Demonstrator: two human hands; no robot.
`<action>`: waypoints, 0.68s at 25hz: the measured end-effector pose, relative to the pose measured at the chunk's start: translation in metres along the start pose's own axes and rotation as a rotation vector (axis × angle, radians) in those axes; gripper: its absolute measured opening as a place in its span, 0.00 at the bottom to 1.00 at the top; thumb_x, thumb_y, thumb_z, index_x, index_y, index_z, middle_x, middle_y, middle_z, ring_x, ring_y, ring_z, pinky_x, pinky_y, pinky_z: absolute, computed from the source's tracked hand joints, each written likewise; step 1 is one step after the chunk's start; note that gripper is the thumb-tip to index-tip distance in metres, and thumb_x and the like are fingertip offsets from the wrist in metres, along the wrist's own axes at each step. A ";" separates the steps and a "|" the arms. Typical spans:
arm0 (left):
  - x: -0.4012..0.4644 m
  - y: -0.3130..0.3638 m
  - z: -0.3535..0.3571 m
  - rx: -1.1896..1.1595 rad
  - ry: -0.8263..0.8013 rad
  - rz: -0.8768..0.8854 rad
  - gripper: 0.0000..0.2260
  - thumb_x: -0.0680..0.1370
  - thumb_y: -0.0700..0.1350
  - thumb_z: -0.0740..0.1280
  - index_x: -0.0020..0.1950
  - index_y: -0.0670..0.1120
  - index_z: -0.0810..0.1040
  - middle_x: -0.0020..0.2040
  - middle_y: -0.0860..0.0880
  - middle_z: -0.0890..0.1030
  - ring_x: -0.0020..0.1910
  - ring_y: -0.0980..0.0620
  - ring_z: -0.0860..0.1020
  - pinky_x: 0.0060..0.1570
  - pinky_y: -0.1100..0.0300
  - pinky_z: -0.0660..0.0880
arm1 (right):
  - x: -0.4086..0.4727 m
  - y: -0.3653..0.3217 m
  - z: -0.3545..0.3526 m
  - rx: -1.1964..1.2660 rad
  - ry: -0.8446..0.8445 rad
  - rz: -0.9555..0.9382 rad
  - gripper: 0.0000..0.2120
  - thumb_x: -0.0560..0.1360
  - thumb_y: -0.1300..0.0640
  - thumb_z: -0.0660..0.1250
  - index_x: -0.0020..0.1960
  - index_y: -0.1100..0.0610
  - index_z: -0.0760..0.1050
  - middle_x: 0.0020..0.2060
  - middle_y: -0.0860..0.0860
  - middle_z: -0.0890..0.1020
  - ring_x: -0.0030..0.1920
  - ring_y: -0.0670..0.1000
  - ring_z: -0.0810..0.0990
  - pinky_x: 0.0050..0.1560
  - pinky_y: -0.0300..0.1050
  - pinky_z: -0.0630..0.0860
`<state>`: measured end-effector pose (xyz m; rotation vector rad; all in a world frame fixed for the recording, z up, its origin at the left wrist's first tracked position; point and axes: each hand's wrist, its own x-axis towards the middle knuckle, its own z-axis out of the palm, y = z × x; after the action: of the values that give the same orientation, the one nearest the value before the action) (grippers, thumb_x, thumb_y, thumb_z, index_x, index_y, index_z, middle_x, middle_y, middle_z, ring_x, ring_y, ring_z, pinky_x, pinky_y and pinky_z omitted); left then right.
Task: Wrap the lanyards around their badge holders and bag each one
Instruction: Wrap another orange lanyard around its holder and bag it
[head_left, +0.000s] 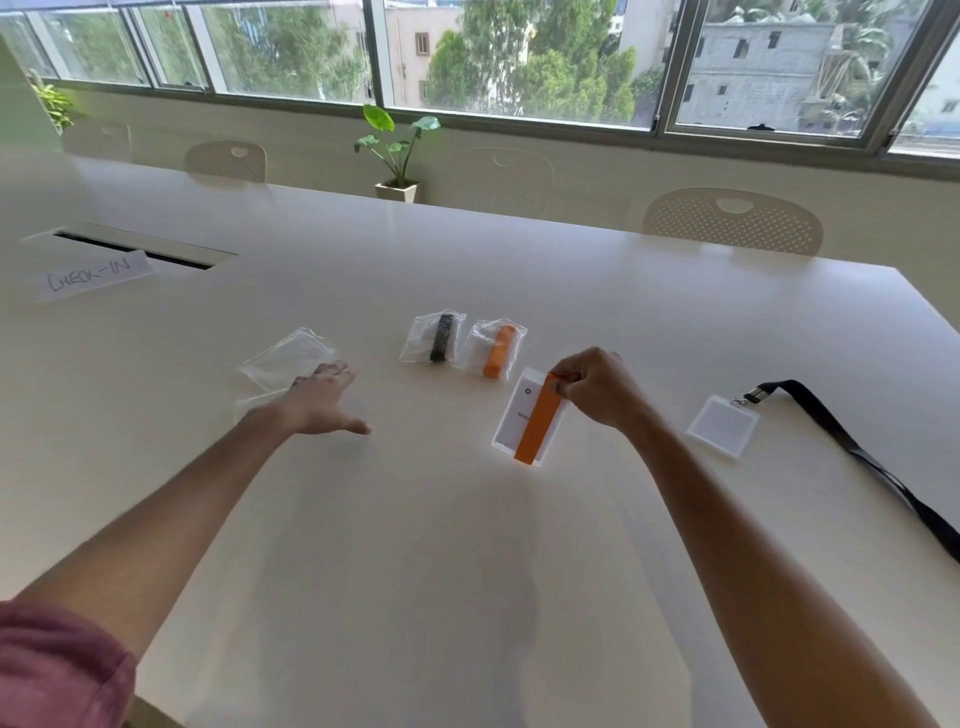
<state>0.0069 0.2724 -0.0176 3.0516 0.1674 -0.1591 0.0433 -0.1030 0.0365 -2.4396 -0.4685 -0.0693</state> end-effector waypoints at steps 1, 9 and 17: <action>0.000 -0.010 0.000 0.003 -0.024 -0.034 0.47 0.68 0.63 0.72 0.77 0.46 0.53 0.78 0.46 0.51 0.77 0.49 0.48 0.73 0.48 0.52 | 0.002 -0.003 0.003 0.009 0.000 -0.002 0.10 0.72 0.64 0.67 0.49 0.56 0.85 0.45 0.53 0.86 0.44 0.52 0.81 0.46 0.42 0.76; -0.002 -0.052 -0.007 -0.094 -0.097 -0.100 0.50 0.64 0.62 0.76 0.77 0.44 0.55 0.77 0.44 0.57 0.75 0.46 0.56 0.72 0.51 0.56 | 0.014 -0.021 0.027 0.067 -0.022 -0.001 0.09 0.72 0.63 0.67 0.49 0.56 0.85 0.43 0.52 0.85 0.43 0.52 0.81 0.44 0.42 0.75; -0.002 -0.058 -0.008 -0.225 -0.074 -0.083 0.46 0.61 0.57 0.79 0.74 0.45 0.64 0.72 0.46 0.68 0.69 0.47 0.68 0.67 0.56 0.64 | 0.020 -0.026 0.034 0.128 -0.028 0.030 0.08 0.72 0.61 0.68 0.47 0.55 0.85 0.41 0.52 0.85 0.43 0.53 0.81 0.45 0.45 0.78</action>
<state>-0.0014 0.3301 -0.0141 2.8122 0.2870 -0.2402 0.0507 -0.0567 0.0283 -2.3243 -0.4348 0.0080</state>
